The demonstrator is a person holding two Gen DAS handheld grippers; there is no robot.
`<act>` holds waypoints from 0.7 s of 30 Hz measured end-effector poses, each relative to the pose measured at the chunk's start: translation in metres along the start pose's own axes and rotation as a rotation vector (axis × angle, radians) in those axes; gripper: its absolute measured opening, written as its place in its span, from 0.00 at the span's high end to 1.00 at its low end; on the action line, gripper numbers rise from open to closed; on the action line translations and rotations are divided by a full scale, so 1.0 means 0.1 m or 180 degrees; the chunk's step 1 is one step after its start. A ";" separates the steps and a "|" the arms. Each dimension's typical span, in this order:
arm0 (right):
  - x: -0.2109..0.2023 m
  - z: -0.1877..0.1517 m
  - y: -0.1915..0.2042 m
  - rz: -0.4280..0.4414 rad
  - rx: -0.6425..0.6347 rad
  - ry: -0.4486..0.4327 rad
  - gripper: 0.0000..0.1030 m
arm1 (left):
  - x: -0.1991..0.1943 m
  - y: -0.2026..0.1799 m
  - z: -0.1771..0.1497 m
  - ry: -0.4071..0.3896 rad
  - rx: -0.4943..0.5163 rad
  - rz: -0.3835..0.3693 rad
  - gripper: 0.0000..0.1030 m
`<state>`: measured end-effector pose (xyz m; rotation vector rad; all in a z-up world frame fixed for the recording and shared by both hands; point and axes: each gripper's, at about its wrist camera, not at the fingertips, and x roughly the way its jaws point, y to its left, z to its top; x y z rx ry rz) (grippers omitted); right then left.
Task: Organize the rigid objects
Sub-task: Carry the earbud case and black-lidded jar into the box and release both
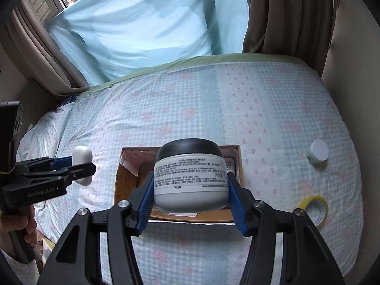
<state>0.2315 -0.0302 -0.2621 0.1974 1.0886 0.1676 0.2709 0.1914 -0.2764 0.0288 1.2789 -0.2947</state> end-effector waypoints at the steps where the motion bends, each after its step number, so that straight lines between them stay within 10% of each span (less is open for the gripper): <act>1: 0.09 0.00 0.01 -0.0004 0.0024 0.0034 0.49 | 0.09 0.05 -0.03 0.0036 0.0005 -0.0020 0.59; 21: 1.80 -0.02 0.35 -0.0030 -0.0025 0.0666 0.49 | 1.55 0.24 -0.34 0.0581 0.0374 -0.0084 0.59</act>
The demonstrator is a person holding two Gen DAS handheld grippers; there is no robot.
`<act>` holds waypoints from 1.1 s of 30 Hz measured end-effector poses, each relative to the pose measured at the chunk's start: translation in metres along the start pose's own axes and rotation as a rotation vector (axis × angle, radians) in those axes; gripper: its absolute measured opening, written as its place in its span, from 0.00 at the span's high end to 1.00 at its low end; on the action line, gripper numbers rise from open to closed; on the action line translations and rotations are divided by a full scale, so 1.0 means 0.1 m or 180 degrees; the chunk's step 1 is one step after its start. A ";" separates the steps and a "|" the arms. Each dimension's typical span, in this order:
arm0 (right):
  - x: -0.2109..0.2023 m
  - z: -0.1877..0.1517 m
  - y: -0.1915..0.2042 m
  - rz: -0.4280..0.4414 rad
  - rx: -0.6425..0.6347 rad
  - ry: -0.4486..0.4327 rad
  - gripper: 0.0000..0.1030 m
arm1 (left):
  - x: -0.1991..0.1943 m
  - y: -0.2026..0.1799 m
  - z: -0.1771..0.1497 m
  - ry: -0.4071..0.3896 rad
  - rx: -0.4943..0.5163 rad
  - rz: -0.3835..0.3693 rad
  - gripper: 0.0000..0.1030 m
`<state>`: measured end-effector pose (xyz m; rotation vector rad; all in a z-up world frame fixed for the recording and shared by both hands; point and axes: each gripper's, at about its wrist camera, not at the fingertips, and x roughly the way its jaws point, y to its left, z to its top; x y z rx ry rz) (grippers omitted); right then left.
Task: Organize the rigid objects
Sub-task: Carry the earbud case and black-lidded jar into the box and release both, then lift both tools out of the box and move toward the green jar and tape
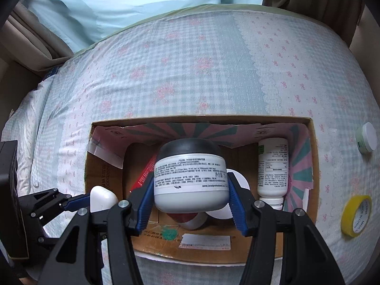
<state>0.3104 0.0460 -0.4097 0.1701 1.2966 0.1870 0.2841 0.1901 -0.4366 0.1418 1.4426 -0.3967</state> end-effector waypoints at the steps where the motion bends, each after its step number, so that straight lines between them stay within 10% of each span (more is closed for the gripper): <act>1: 0.07 0.02 0.00 -0.0002 0.0006 0.0024 0.49 | 0.05 -0.02 0.01 0.0003 0.0052 0.0037 0.59; 22: 0.56 0.16 -0.03 -0.0130 -0.0024 0.0295 0.49 | 0.31 -0.17 -0.05 -0.0113 0.0308 0.0064 0.58; 24: 0.57 0.17 -0.04 -0.0157 -0.0026 0.0295 0.40 | 0.27 -0.18 -0.05 -0.0113 0.0293 -0.0164 0.27; 25: 0.57 0.17 -0.05 -0.0192 -0.0051 0.0327 0.14 | 0.25 -0.19 -0.06 -0.0113 0.0307 -0.0190 0.03; 27: 0.53 0.17 -0.06 -0.0203 -0.0077 0.0283 0.00 | 0.22 -0.22 -0.07 -0.0186 0.0334 -0.0218 0.00; 33: 0.45 0.14 -0.09 -0.0203 -0.0081 0.0286 0.00 | 0.22 -0.29 -0.15 -0.0189 0.0371 -0.0162 0.00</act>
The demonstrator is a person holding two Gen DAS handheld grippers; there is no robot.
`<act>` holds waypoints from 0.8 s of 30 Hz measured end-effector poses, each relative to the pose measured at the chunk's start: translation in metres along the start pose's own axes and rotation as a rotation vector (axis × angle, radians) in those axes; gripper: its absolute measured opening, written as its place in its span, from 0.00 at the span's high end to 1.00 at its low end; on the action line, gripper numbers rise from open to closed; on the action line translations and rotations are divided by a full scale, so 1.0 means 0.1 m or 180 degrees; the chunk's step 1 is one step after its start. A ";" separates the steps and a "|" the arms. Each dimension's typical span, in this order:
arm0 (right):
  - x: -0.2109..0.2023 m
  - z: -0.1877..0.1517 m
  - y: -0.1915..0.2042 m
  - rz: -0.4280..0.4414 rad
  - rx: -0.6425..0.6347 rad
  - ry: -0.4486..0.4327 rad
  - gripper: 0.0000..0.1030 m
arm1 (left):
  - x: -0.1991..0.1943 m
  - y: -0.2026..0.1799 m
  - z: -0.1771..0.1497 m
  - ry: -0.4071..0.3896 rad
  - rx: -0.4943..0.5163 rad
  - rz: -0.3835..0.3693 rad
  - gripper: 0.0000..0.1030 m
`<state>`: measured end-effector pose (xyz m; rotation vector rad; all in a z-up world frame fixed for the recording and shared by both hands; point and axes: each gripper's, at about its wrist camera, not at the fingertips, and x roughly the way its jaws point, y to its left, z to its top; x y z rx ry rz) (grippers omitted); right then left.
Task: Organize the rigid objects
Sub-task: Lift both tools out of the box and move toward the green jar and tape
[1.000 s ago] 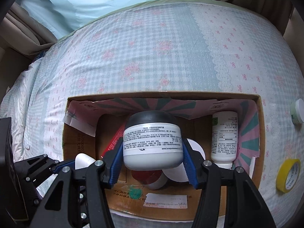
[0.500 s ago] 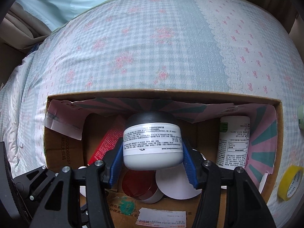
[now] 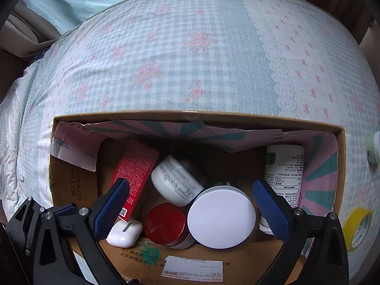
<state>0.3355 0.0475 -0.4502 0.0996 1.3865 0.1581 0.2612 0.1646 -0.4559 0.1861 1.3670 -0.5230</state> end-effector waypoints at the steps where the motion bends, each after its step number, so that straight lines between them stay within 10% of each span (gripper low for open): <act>1: -0.02 -0.01 0.00 0.0005 0.0002 -0.0003 0.00 | -0.01 0.00 -0.01 -0.0006 0.0009 0.0013 0.00; 14: -0.34 -0.05 0.06 0.0030 0.0026 -0.0074 0.00 | -0.36 0.03 -0.16 -0.0109 0.0080 0.0196 0.00; 24: -1.46 -0.28 -0.06 0.0019 0.0236 -0.0465 0.00 | -1.20 -0.24 -0.02 -0.0321 0.0287 0.0434 0.00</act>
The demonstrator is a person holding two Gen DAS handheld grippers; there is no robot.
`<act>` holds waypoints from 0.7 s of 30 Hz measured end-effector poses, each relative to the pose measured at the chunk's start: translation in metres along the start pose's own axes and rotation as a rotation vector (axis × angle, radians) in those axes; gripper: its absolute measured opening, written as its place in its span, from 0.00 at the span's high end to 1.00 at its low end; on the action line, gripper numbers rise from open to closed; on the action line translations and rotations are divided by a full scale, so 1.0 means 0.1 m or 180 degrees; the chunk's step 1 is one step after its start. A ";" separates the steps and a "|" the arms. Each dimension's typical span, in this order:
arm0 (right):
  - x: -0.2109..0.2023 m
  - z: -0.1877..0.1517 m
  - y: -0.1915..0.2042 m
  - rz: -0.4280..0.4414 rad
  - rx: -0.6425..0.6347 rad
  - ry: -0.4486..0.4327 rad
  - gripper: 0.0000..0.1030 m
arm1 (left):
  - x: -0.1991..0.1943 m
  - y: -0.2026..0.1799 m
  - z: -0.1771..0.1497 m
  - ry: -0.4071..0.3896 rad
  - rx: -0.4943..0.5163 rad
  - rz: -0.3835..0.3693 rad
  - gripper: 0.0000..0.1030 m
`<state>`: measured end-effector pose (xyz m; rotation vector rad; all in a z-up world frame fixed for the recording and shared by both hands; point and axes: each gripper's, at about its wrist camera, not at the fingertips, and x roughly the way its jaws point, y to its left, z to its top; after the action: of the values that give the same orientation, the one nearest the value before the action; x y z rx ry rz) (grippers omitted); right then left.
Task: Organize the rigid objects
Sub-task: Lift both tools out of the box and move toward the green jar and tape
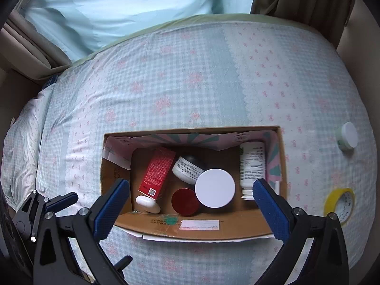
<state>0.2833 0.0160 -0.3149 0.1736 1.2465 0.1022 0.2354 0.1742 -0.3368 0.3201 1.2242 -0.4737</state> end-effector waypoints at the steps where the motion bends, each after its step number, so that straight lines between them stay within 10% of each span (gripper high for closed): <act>1: -0.15 -0.02 -0.03 -0.0052 0.0005 -0.0064 0.00 | -0.09 -0.07 0.07 -0.0022 0.0026 0.0024 0.00; 11: -1.27 -0.39 -0.67 -0.0446 0.0236 -0.0476 0.00 | -0.69 -0.65 0.62 -0.0354 0.0354 0.0025 0.00; 21: -1.48 -1.07 -1.77 -0.0906 0.0897 -0.0400 0.00 | -0.43 -1.48 1.50 -0.0295 0.0864 -0.0210 0.00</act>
<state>0.1320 -0.1751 -0.2427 0.2403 1.1445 -0.3275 0.2720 -0.0174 -0.2463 0.4842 1.0835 -0.7070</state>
